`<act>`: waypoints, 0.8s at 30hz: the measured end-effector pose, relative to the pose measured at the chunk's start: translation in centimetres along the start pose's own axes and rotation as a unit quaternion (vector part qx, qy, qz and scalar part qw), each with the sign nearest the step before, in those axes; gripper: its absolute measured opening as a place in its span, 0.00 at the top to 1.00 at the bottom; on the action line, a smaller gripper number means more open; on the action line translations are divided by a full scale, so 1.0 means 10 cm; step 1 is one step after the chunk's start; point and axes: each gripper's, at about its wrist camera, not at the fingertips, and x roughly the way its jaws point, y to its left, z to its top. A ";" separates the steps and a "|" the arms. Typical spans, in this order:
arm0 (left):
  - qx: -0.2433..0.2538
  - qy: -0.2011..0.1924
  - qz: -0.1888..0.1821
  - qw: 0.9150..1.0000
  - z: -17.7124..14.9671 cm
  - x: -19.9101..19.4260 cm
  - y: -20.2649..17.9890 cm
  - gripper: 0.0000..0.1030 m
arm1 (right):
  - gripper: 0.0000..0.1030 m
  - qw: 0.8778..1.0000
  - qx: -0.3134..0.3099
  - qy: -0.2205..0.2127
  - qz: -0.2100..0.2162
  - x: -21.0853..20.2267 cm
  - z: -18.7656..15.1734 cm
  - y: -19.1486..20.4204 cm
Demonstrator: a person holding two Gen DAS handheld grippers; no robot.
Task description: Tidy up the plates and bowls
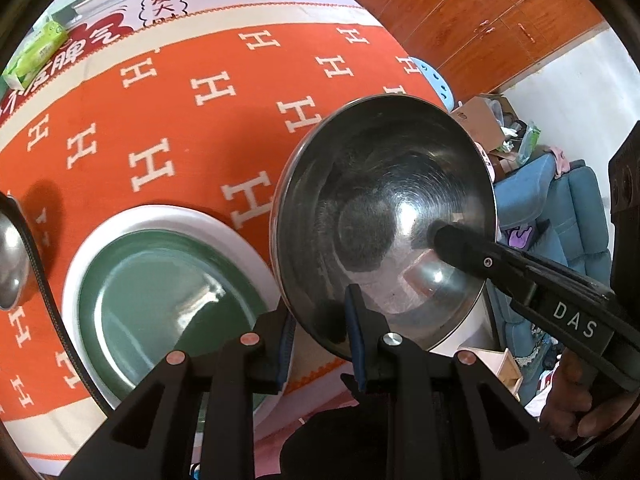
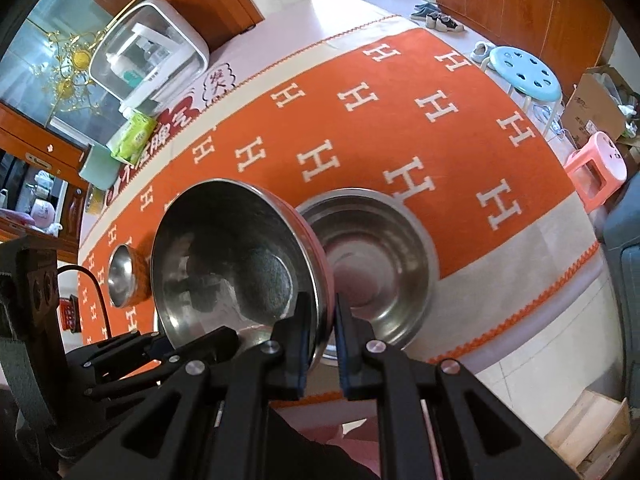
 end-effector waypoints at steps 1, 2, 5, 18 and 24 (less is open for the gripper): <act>-0.003 0.001 0.001 1.000 0.01 0.03 -0.02 0.79 | 0.89 1.000 -0.002 0.005 0.001 0.02 0.02 -0.04; -0.007 0.003 0.002 1.000 0.01 0.06 -0.05 0.79 | 0.89 1.000 -0.004 0.011 0.003 0.04 0.05 -0.09; -0.013 0.011 0.004 1.000 0.03 0.17 -0.13 0.79 | 0.89 1.000 -0.007 0.030 0.006 0.11 0.11 -0.21; -0.048 0.040 0.022 0.998 0.06 0.53 -0.35 0.76 | 0.89 0.994 -0.008 0.106 0.036 0.42 0.30 -0.64; -0.064 0.047 0.026 0.997 0.07 0.58 -0.37 0.74 | 0.89 0.991 -0.011 0.128 0.047 0.50 0.33 -0.70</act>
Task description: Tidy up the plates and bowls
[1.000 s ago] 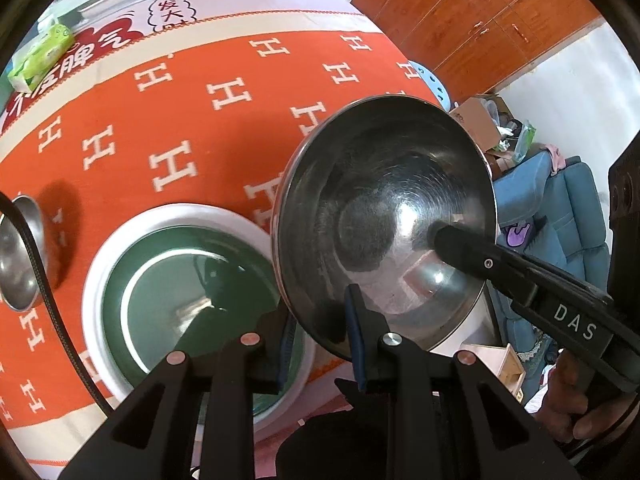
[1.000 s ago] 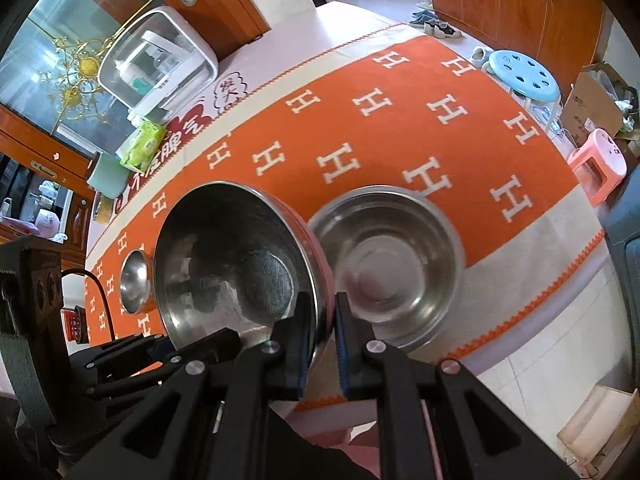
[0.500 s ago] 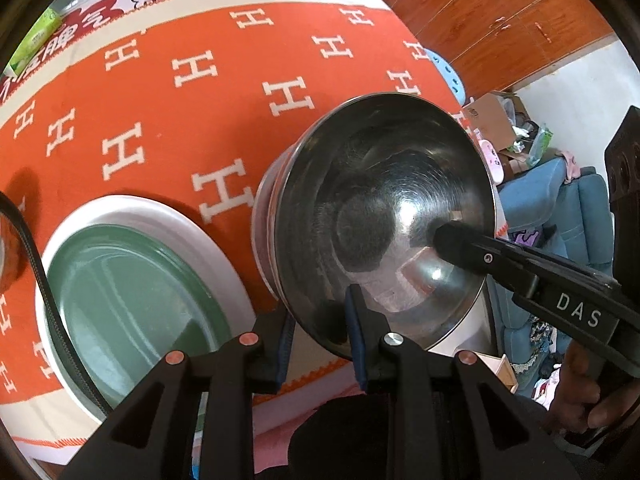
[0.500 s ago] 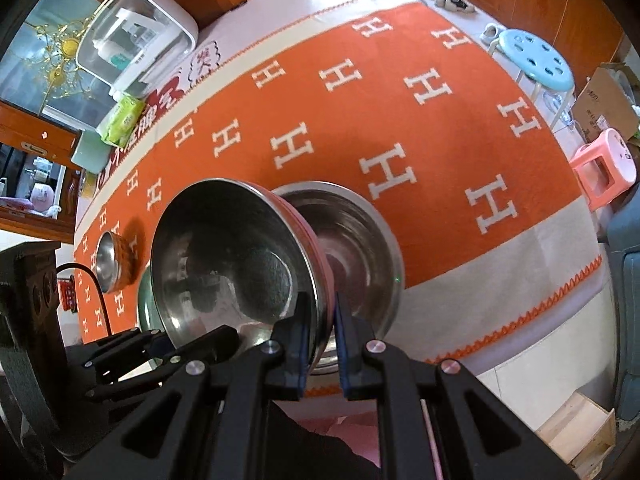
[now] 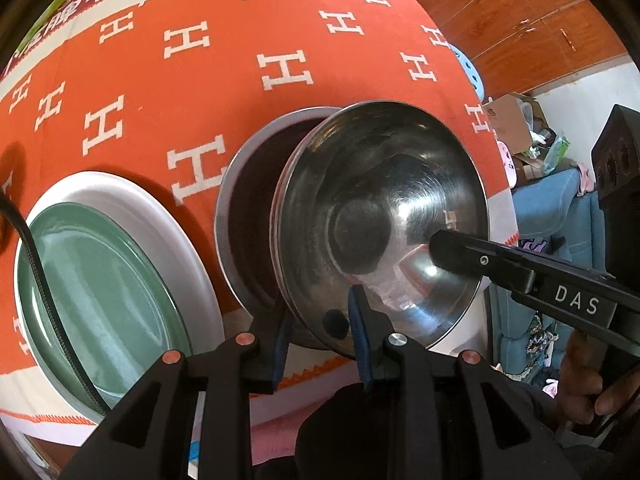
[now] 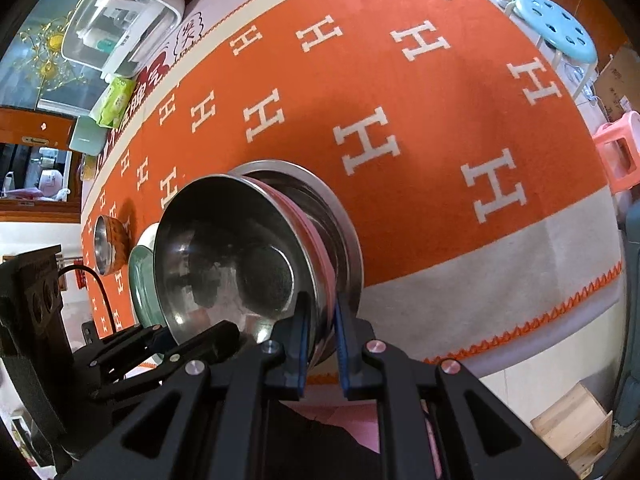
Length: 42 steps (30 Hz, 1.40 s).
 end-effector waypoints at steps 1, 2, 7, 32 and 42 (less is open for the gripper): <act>-0.002 0.000 0.001 1.000 0.00 0.00 0.00 0.74 | 0.89 1.000 -0.001 0.003 0.000 0.01 0.01 0.00; -0.004 -0.001 0.002 1.000 0.01 0.00 0.00 0.74 | 0.88 1.000 -0.002 0.007 -0.001 0.03 0.02 -0.01; -0.017 -0.007 0.007 1.000 0.01 -0.01 0.00 0.71 | 0.87 1.000 -0.007 0.020 0.005 0.07 0.06 -0.02; -0.023 -0.072 0.003 0.997 -0.13 -0.37 0.07 0.67 | 0.77 0.999 -0.033 -0.018 0.011 -0.14 0.04 0.00; -0.014 -0.187 -0.008 0.982 -0.29 -0.80 0.15 0.48 | 0.77 0.993 -0.055 -0.101 0.015 -0.45 -0.11 0.21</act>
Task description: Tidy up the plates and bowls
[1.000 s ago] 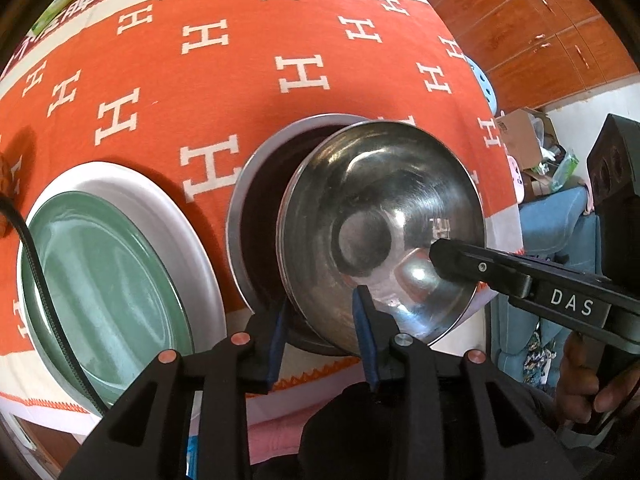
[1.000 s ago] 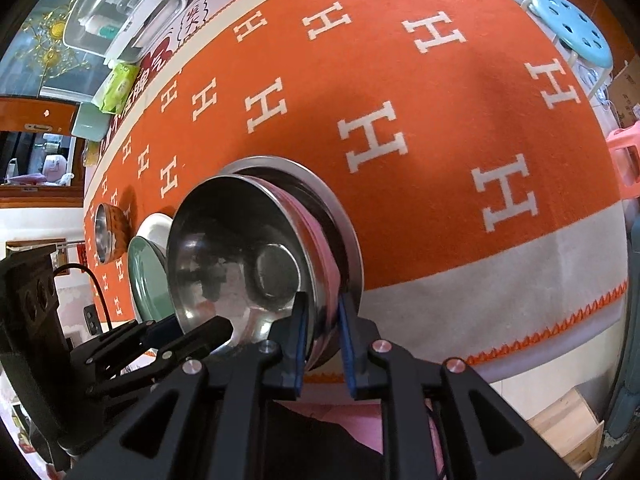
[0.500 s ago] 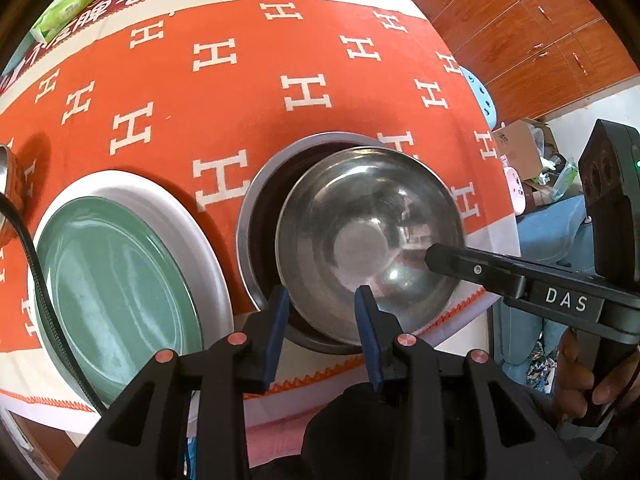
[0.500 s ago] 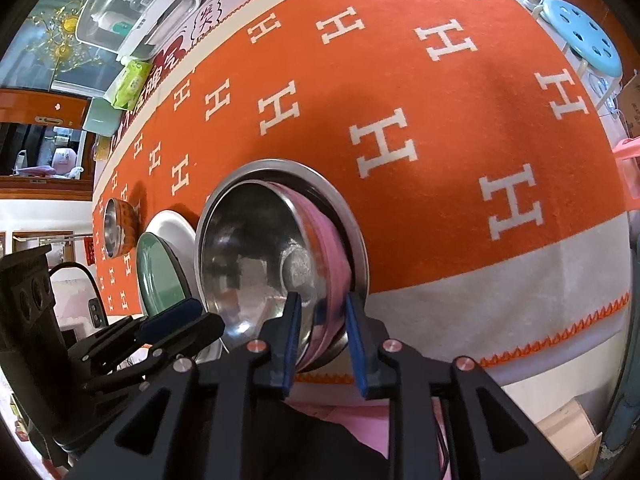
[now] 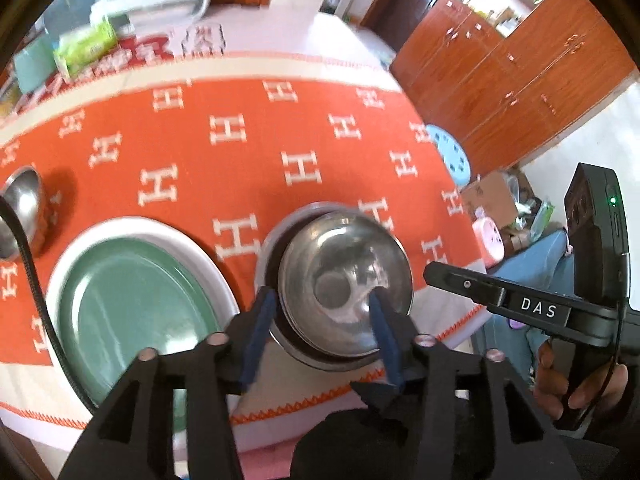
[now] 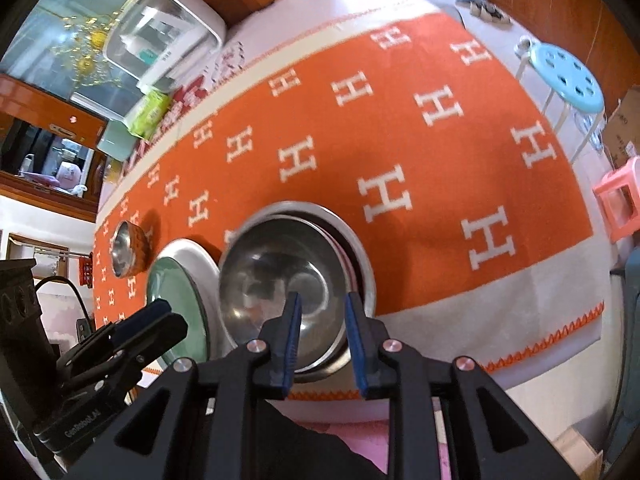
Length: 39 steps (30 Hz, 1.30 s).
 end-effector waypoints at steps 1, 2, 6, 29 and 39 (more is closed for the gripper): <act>0.002 -0.011 0.001 1.000 0.00 -0.04 0.01 0.47 | 0.77 1.000 -0.004 -0.010 0.001 -0.03 0.00 0.04; 0.003 -0.024 0.002 1.000 -0.01 -0.09 0.02 0.45 | 0.77 1.000 -0.011 -0.025 0.002 -0.08 -0.01 0.09; 0.003 -0.072 0.002 0.997 -0.04 -0.32 0.13 0.43 | 0.77 0.997 -0.037 -0.069 0.004 -0.19 -0.03 0.31; -0.074 -0.202 0.071 0.974 -0.23 -1.32 1.53 0.32 | 0.61 0.960 -0.219 -0.164 0.062 -0.04 -0.44 2.03; -0.070 -0.197 0.092 0.974 -0.23 -1.52 2.04 0.28 | 0.50 0.947 -0.250 -0.183 0.079 0.21 -0.55 2.64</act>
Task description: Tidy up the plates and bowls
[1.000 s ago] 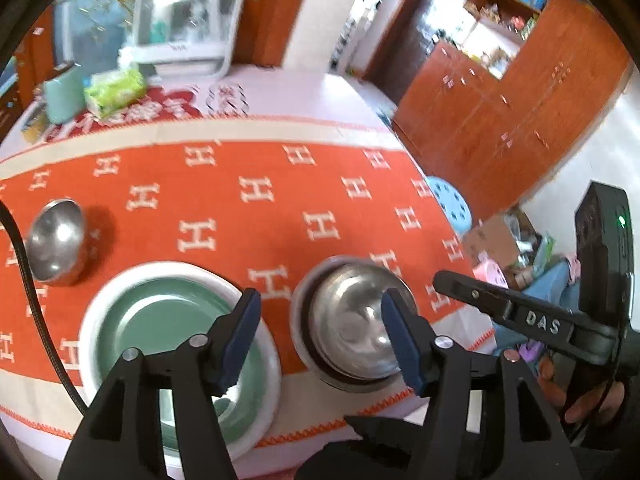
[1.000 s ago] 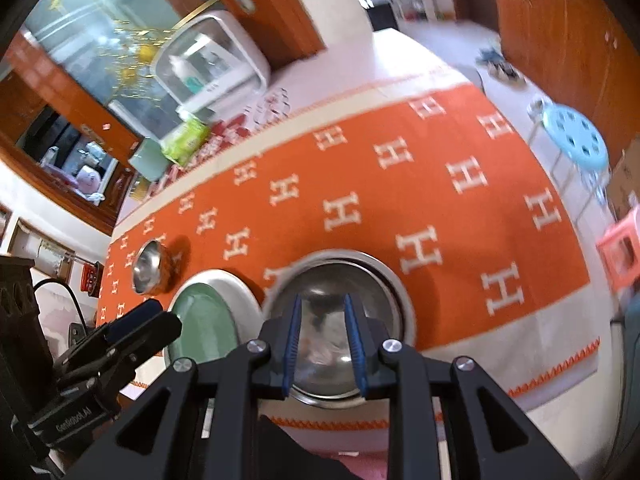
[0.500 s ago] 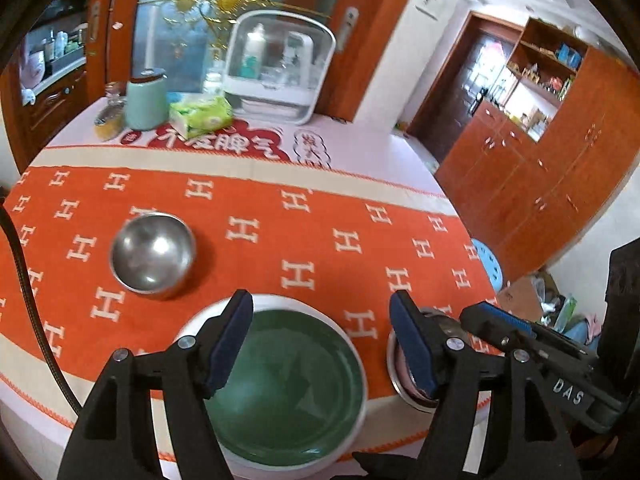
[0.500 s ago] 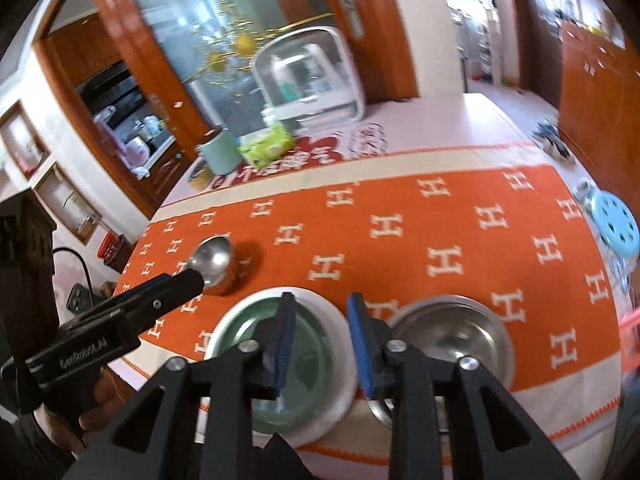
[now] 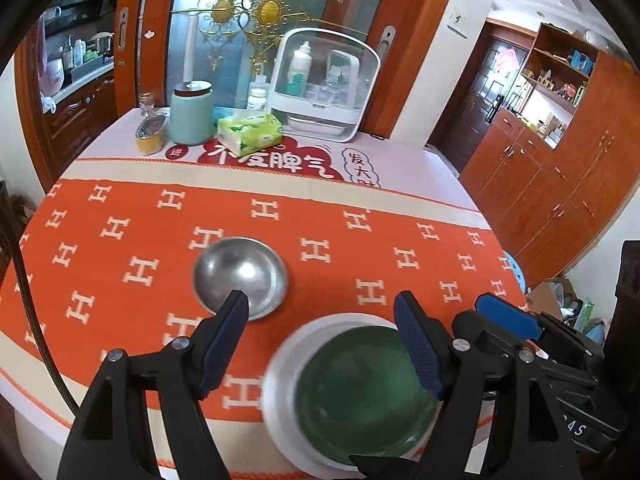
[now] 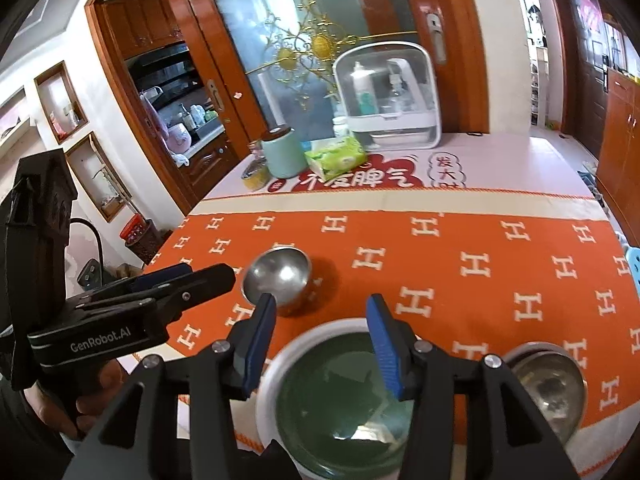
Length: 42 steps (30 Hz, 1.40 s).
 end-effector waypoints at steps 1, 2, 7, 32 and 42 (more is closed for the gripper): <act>0.004 0.001 0.001 1.000 0.02 0.00 0.06 0.28 | 0.47 1.000 0.000 -0.004 0.000 0.04 0.01 0.05; 0.008 0.002 0.002 1.000 0.05 0.01 0.11 0.27 | 0.46 1.000 0.001 -0.006 -0.001 0.07 0.02 0.08; 0.030 0.015 0.006 0.999 0.15 0.08 0.33 0.25 | 0.42 1.000 0.017 -0.012 -0.004 0.30 0.04 0.24; 0.050 0.201 0.004 0.978 0.32 1.29 1.33 0.22 | 0.41 0.988 0.115 0.086 -0.056 1.56 -0.01 0.38; 0.042 0.260 -0.002 0.965 0.27 1.78 1.44 0.22 | 0.41 0.978 0.143 0.130 -0.072 1.90 -0.06 0.22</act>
